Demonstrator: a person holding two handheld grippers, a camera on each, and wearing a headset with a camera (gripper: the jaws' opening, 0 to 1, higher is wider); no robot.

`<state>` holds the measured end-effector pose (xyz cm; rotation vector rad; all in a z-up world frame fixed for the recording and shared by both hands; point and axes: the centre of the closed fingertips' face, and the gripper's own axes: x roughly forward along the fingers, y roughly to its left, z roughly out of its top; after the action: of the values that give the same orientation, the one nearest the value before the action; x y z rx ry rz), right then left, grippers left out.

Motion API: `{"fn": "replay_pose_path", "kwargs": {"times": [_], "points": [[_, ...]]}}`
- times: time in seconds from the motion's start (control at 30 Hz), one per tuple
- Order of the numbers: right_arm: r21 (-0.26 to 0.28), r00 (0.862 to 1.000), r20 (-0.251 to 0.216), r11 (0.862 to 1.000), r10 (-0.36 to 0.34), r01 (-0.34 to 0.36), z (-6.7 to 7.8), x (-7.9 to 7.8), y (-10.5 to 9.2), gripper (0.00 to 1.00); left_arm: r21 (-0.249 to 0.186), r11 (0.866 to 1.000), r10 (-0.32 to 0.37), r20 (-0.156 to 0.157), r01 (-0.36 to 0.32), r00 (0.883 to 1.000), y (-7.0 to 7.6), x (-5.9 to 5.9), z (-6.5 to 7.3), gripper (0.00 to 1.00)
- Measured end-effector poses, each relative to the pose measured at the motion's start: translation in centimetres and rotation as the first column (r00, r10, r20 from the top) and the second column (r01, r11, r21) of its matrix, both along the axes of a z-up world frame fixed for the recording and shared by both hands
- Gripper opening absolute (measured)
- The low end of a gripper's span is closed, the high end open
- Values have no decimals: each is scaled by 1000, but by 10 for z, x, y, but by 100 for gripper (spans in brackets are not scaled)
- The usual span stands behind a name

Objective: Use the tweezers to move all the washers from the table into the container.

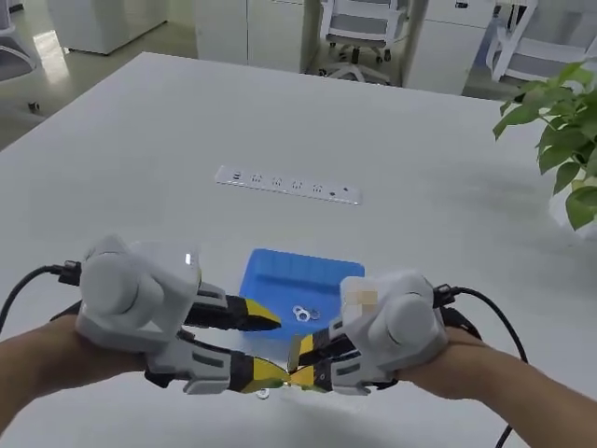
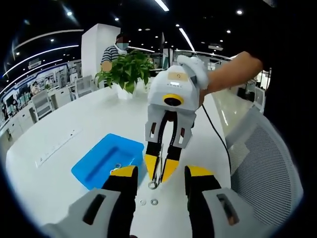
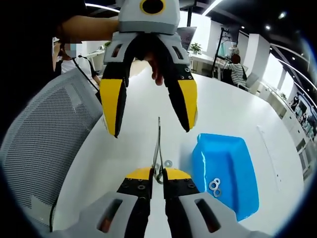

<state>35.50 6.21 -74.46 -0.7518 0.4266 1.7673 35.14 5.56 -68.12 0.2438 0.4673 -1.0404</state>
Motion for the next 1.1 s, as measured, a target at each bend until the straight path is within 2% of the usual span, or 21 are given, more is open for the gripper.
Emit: {"fn": "replay_pose_path", "kwargs": {"times": [0.17,0.27,0.47,0.77,1.0,1.1], "points": [[7,1000,3,1000,-6,6,9,5,0,9,-10,999,44,-12,-44,999,10,-1,-2,58],[13,1000,2,1000,-13,13,15,9,0,9,-24,997,72,-31,-73,997,16,0,-2,66],[29,999,3,999,-36,36,26,19,0,9,-39,993,108,-33,-109,994,24,-2,-3,76],[70,996,16,994,-84,83,43,44,2,9,-60,986,155,-45,-157,987,29,0,-1,92],[81,993,29,991,-110,107,47,63,2,9,-67,982,176,-48,-179,983,33,2,0,99],[83,993,31,990,-116,113,47,68,2,9,-67,981,181,-49,-184,982,34,2,0,99]]}}
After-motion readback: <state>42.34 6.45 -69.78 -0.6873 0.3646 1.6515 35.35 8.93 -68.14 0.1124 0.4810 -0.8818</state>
